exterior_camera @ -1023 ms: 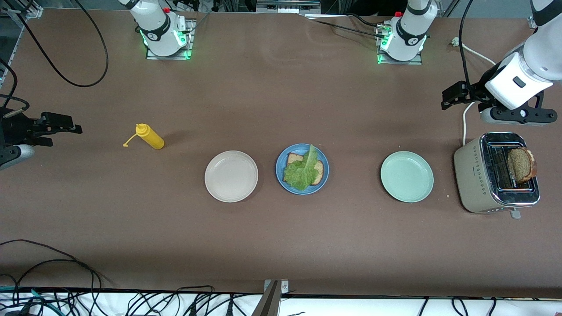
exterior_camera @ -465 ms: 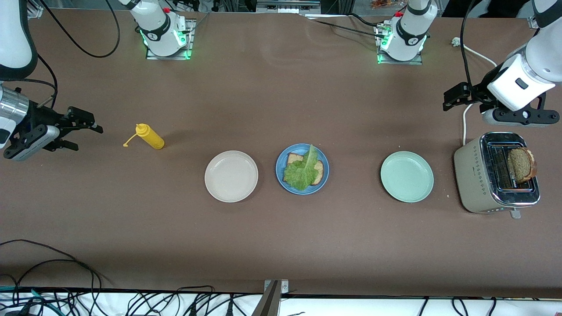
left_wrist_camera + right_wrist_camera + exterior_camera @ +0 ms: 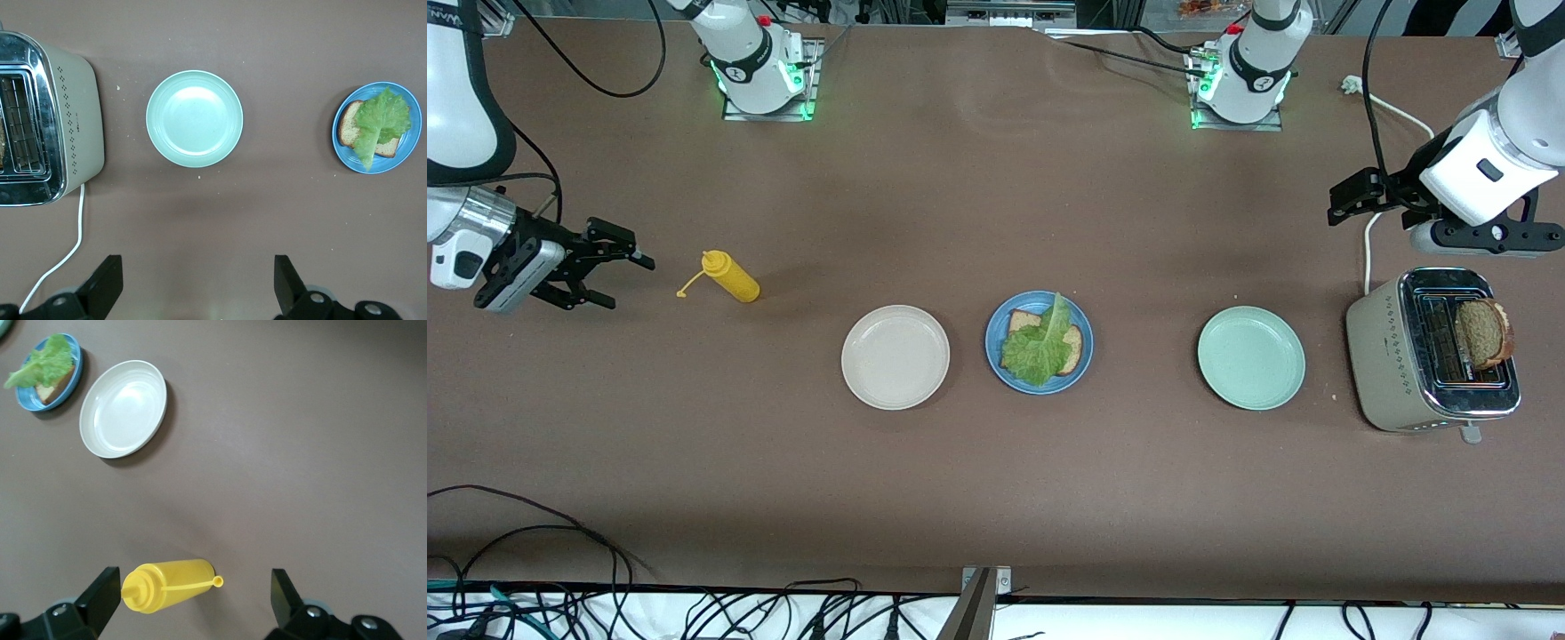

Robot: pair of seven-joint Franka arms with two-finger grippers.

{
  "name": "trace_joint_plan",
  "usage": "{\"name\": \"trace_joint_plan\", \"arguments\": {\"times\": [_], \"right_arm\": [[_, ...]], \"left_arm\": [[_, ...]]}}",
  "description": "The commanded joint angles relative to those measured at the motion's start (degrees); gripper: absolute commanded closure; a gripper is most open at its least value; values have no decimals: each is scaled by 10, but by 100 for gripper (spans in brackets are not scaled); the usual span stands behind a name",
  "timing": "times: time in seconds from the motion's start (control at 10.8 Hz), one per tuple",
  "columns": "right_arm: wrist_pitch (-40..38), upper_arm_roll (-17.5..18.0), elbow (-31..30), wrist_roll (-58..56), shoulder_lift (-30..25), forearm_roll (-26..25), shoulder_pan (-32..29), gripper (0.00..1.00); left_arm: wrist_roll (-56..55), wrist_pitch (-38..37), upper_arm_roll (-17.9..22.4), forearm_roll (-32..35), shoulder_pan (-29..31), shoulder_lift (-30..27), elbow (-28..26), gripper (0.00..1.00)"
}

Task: Make sandwich in blue plate with both arms
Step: 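Lower the open right gripper around the yellow mustard bottle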

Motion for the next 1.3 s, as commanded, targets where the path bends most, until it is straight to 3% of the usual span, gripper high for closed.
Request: {"name": "trace_joint_plan", "arguments": {"times": [0.0,0.37,0.56,0.84,1.21], "right_arm": [[16,-23,-50,-140,-11,81,0,0],[-4,-78,-77,-343,21,169,0,0],[-63,-105,-77,-427,51,218,-1,1],[-121,-108,-76,-532,91,273,-21,2],[-152,-108,-72,-603,143,297,-48,2]], "left_arm": [[4,0,-3,5,2,4,13,0],[4,0,-2,5,2,4,13,0],[4,0,-2,5,2,4,13,0],[4,0,-3,5,2,4,13,0],[4,0,-2,5,2,4,13,0]]}}
